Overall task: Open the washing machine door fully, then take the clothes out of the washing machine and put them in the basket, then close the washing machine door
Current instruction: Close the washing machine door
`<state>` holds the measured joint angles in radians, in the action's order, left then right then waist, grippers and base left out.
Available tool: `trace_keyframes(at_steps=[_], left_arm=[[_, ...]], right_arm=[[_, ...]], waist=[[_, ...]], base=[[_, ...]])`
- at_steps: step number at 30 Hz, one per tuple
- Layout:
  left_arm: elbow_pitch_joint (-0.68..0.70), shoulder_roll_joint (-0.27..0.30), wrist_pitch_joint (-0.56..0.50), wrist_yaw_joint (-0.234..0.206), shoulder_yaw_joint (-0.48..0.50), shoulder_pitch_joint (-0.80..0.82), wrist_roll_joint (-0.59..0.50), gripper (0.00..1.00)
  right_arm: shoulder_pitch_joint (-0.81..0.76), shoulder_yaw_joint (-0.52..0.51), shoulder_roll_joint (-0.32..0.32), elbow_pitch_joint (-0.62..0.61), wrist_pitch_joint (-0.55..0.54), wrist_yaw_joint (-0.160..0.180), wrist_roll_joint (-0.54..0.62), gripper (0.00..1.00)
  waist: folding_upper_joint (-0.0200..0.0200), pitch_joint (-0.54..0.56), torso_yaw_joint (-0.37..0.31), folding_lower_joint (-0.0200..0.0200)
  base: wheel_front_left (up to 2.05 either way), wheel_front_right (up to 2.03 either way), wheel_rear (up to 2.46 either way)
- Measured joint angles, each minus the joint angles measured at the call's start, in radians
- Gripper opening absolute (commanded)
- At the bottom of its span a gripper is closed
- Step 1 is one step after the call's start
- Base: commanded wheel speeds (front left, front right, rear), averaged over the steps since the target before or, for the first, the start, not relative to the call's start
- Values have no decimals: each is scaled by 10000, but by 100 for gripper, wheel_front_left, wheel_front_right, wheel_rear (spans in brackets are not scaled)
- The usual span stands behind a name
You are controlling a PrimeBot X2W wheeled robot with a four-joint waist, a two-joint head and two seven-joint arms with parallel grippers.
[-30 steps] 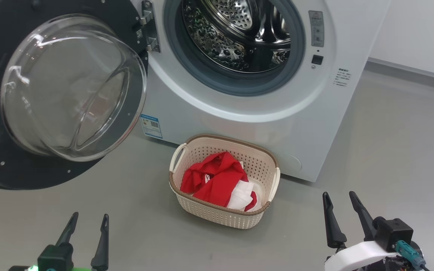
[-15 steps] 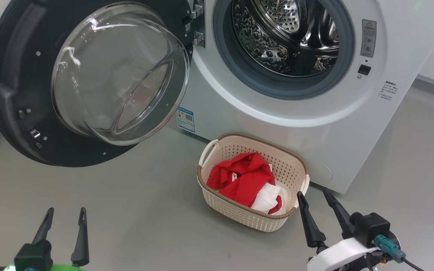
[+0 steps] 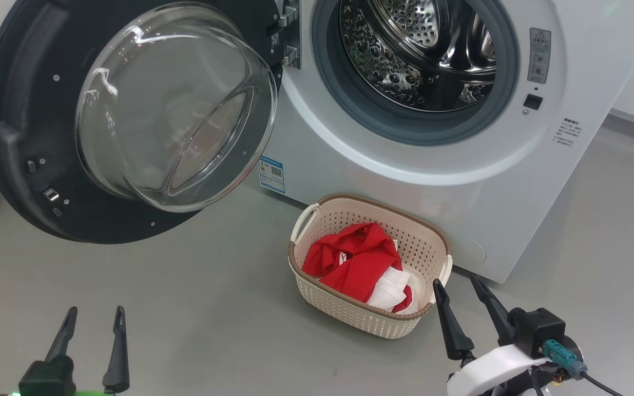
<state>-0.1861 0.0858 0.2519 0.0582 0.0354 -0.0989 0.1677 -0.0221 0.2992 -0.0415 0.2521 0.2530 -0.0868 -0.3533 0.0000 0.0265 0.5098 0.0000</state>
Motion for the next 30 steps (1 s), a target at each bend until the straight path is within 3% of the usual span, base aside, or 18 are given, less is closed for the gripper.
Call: trace_keyframes(at_steps=[30], left_arm=[[56,-77,0,81,67,-94,0,100]], right_arm=[[112,-19,0,188,0,13,-144,100]], waist=[[0,72,-86,0]], base=[[0,0,0]])
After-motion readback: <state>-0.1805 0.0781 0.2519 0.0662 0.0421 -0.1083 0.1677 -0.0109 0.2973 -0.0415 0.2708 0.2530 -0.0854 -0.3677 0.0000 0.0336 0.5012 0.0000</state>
